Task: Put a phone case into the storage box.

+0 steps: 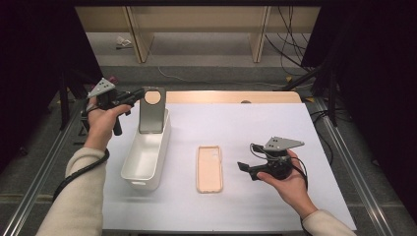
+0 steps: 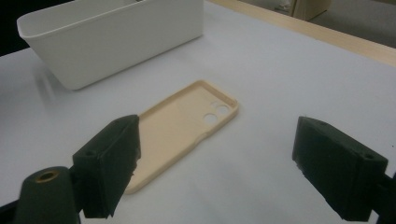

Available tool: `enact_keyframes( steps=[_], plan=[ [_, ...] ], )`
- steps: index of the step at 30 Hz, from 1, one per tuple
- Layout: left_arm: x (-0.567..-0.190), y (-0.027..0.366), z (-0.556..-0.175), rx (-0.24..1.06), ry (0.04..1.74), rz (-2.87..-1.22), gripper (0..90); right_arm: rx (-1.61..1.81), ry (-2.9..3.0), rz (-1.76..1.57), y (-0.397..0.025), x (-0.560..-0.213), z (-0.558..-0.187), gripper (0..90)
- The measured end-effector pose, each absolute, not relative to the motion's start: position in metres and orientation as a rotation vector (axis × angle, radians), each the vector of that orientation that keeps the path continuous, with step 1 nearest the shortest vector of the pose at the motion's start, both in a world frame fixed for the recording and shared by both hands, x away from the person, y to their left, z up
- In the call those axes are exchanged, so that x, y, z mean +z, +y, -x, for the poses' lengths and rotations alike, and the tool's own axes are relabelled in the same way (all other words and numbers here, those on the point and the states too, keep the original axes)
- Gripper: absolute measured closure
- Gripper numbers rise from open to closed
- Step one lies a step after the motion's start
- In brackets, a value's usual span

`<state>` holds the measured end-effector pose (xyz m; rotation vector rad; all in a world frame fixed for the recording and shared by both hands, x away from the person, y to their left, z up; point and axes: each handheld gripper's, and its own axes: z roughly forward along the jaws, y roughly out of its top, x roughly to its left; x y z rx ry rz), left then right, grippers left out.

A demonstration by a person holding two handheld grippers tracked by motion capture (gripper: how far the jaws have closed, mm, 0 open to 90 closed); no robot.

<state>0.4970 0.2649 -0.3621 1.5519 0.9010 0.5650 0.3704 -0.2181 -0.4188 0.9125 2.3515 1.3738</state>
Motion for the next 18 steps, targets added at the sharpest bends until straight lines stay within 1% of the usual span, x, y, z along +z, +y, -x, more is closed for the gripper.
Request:
enact_keyframes(
  steps=[18],
  plan=[
    [-0.3668,0.2644,-0.5034,0.560,0.905,-1.555,82.0,1.375,2.351,-0.913,-0.2184,-0.4184,-0.3703,16.3]
  ],
)
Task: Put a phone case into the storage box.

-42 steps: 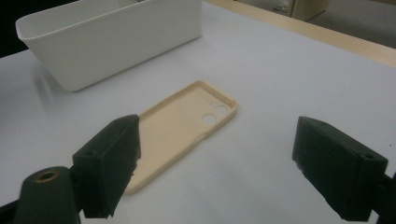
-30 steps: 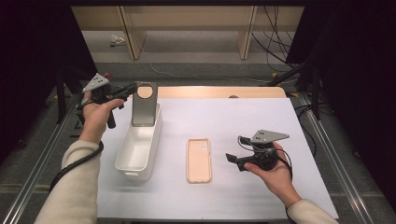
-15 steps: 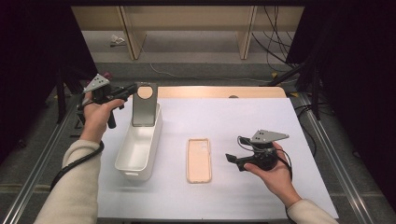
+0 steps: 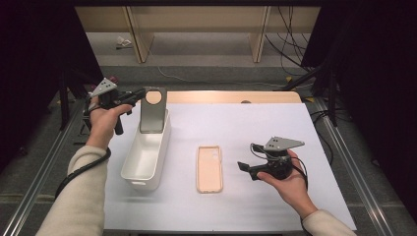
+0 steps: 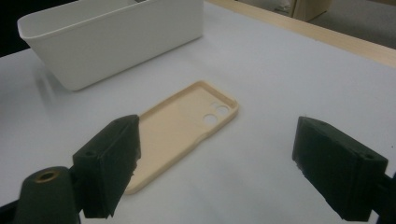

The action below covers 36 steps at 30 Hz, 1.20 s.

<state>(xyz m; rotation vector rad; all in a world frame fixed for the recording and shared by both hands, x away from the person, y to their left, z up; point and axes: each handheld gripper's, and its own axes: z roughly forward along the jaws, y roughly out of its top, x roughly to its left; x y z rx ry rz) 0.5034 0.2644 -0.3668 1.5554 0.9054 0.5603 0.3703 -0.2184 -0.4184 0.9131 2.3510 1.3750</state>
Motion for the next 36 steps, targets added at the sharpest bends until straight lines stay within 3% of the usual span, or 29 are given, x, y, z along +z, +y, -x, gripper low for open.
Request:
enact_keyframes(
  steps=[36],
  plan=[
    [-0.372,0.263,-0.518,0.554,0.918,-1.566,81.9,1.384,2.345,-0.913,-0.219,-0.418,-0.370,16.3]
  ],
)
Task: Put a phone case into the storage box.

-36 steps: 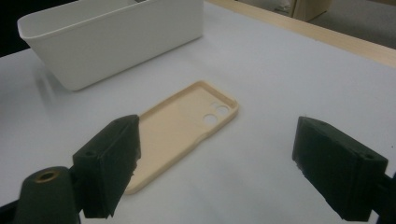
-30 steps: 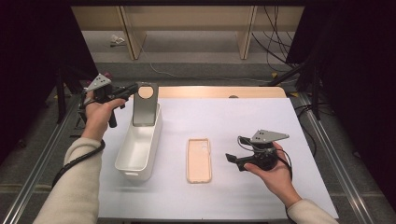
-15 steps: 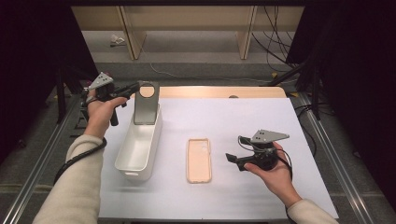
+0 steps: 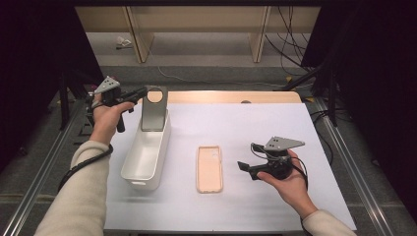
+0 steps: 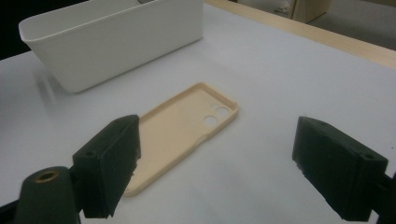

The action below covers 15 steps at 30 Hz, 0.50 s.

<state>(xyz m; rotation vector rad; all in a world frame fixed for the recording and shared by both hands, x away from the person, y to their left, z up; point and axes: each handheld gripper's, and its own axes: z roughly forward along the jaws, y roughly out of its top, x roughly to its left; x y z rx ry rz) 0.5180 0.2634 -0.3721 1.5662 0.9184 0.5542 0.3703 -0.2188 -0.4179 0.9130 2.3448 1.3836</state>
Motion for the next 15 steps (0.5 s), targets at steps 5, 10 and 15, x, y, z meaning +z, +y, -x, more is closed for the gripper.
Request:
enact_keyframes(
  steps=[5,10,15],
  plan=[
    [-0.3720,0.2632,-0.5189,0.553,0.916,-1.565,81.9,1.385,2.344,-0.915,-0.2189,-0.4179,-0.3703,16.3],
    [-0.3723,0.2640,-0.5198,0.555,0.920,-1.566,81.9,1.383,2.345,-0.912,-0.2187,-0.4178,-0.3701,16.3],
    [-0.3732,0.2640,-0.5215,0.550,0.915,-1.561,81.9,1.384,2.345,-0.913,-0.2186,-0.4180,-0.3703,16.3]
  ],
)
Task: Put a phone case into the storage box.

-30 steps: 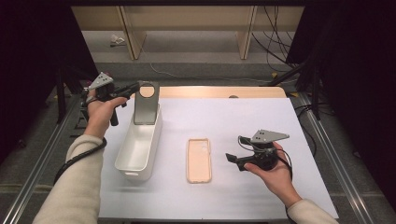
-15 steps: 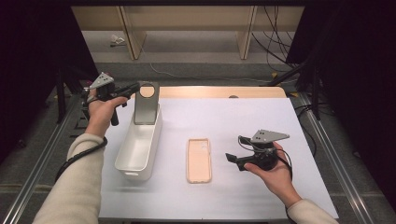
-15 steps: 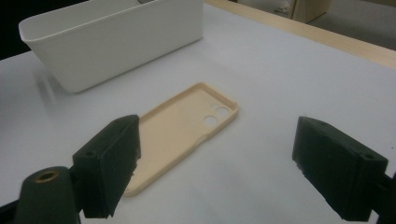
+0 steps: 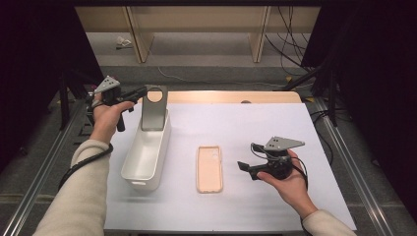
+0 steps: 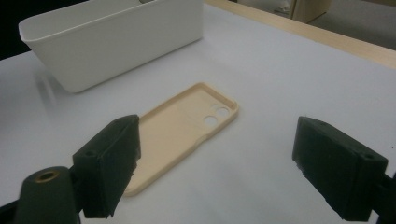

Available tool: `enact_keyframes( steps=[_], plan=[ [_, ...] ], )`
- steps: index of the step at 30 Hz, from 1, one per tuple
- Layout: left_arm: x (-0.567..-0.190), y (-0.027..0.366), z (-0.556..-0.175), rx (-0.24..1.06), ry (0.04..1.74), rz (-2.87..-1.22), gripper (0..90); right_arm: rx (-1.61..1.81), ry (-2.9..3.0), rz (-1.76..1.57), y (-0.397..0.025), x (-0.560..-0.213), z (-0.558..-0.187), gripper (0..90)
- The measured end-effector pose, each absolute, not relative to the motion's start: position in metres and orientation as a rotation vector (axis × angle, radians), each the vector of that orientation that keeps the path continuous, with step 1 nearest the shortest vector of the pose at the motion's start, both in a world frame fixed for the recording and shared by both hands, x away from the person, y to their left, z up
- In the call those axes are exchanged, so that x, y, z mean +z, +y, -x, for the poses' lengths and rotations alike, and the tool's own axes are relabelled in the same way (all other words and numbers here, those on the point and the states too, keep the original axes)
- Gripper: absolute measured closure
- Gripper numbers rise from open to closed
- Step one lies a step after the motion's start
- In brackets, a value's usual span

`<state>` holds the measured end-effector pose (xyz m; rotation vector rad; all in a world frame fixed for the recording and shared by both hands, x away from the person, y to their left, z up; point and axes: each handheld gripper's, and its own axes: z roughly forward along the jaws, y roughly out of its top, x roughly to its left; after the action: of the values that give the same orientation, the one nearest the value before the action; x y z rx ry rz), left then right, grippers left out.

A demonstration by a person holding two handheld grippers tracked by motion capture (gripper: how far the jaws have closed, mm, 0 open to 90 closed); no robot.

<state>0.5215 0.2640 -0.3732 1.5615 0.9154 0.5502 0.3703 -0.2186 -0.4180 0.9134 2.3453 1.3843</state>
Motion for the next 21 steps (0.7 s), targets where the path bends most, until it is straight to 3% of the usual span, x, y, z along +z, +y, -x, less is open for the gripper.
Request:
enact_keyframes(
  steps=[21],
  plan=[
    [-0.378,0.264,-0.532,0.545,0.936,-1.584,81.9,1.384,2.344,-0.913,-0.219,-0.418,-0.370,16.3]
  ],
)
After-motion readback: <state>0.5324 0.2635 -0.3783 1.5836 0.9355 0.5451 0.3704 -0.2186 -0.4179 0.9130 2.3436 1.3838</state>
